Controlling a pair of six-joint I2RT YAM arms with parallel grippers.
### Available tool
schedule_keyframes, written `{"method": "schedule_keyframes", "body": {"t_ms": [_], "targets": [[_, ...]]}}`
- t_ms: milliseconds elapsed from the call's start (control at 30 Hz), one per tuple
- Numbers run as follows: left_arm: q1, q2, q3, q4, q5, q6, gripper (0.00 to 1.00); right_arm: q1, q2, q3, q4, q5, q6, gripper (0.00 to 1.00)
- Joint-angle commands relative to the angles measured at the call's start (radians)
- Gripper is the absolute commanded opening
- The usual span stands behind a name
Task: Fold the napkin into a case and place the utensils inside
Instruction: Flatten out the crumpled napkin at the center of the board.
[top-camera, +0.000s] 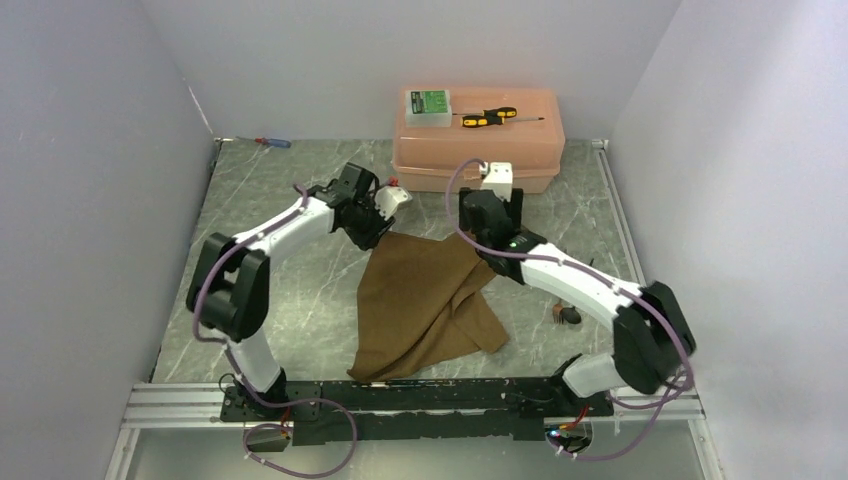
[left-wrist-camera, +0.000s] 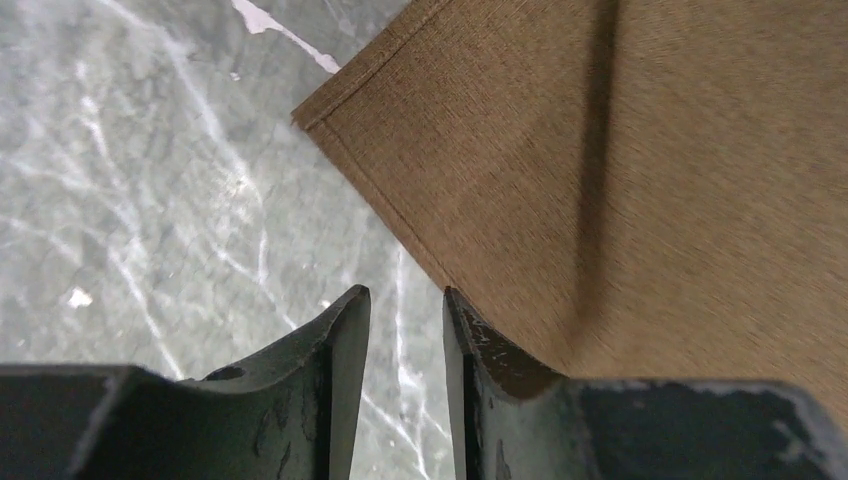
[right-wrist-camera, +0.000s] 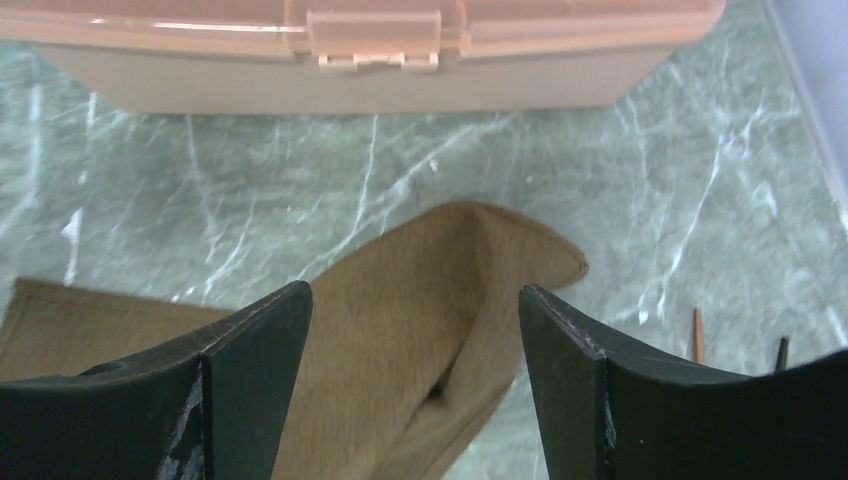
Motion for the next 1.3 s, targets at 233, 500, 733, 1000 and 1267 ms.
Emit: {"method": "schedule_keyframes", "body": {"t_ms": [233, 500, 733, 1000, 1267], "targets": [[-0.027, 0.207, 0.011, 0.299, -0.065, 0.043, 0.31, 0.089, -0.193, -0.171, -0.251, -0.122, 0.34, 0.75], [-0.037, 0.28, -0.004, 0.405, -0.106, 0.048, 0.29, 0.089, -0.176, -0.209, -0.226, -0.175, 0.366, 0.71], [-0.001, 0.348, -0.027, 0.489, -0.304, 0.103, 0.22, 0.093, -0.134, -0.194, -0.214, -0.214, 0.355, 0.73], [0.181, 0.337, -0.037, 0.512, -0.403, 0.179, 0.22, 0.106, -0.123, -0.206, -0.206, -0.245, 0.358, 0.81], [0.295, 0.32, -0.031, 0.491, -0.408, 0.167, 0.23, 0.156, -0.103, -0.213, -0.223, -0.266, 0.37, 0.88]]}}
